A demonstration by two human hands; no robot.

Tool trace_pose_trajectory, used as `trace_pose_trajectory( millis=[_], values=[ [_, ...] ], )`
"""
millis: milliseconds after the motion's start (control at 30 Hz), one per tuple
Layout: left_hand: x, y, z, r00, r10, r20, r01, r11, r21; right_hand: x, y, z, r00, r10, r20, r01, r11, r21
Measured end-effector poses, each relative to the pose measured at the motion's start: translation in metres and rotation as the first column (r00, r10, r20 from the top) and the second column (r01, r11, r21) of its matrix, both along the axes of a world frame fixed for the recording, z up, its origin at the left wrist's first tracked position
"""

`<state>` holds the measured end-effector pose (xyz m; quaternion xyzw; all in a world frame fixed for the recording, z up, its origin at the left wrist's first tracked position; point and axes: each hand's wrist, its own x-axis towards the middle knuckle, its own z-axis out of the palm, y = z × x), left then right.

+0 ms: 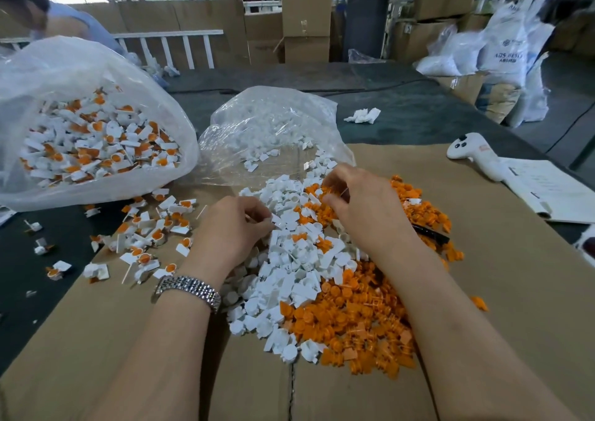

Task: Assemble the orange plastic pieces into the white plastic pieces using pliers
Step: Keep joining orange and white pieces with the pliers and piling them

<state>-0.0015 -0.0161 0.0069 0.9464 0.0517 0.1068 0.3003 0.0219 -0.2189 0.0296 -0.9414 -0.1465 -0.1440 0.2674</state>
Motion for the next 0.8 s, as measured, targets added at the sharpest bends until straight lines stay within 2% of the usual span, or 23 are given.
trace_pose_trajectory(
  millis=[267, 300, 367, 400, 433, 500, 533, 600, 700, 800],
  values=[
    [0.001, 0.001, -0.001, 0.999, 0.024, 0.041, -0.025, 0.999, 0.026, 0.0, 0.002, -0.003, 1.0, 0.003, -0.003, -0.002, 0.998, 0.068],
    [0.0, 0.002, 0.0, 0.998, 0.042, 0.054, -0.041, 0.999, -0.02, 0.0, 0.002, -0.002, 1.0, -0.004, 0.001, 0.004, 0.995, 0.098],
    [-0.002, 0.005, 0.005, 0.996, 0.066, 0.059, -0.05, 0.972, -0.231, -0.001, 0.001, -0.001, 1.0, -0.01, 0.006, 0.009, 0.985, 0.17],
    [-0.003, 0.006, 0.007, 0.997, 0.061, 0.041, -0.04, 0.92, -0.389, -0.001, 0.001, -0.001, 1.0, -0.003, -0.001, 0.003, 0.98, 0.199],
    [-0.004, 0.005, 0.01, 0.999, 0.044, 0.004, -0.034, 0.826, -0.562, -0.002, 0.0, 0.0, 1.0, 0.011, -0.017, -0.006, 0.974, 0.227],
    [-0.007, 0.001, 0.015, 0.997, -0.033, -0.077, -0.049, 0.519, -0.853, -0.003, 0.001, 0.001, 0.997, 0.057, -0.059, -0.037, 0.954, 0.299],
    [-0.007, 0.0, 0.016, 0.994, -0.069, -0.086, -0.053, 0.386, -0.921, -0.004, 0.001, 0.001, 0.994, 0.083, -0.073, -0.055, 0.941, 0.334],
    [-0.007, -0.001, 0.016, 0.99, -0.125, -0.064, -0.032, 0.246, -0.969, -0.006, 0.001, 0.003, 0.988, 0.127, -0.09, -0.081, 0.912, 0.402],
    [-0.007, -0.002, 0.014, 0.981, -0.19, -0.039, -0.006, 0.17, -0.985, -0.007, 0.001, 0.006, 0.983, 0.144, -0.114, -0.07, 0.868, 0.491],
    [-0.008, -0.005, 0.013, 0.973, -0.232, -0.01, 0.054, 0.267, -0.962, -0.008, 0.0, 0.006, 0.979, 0.164, -0.123, -0.072, 0.836, 0.544]
  ],
)
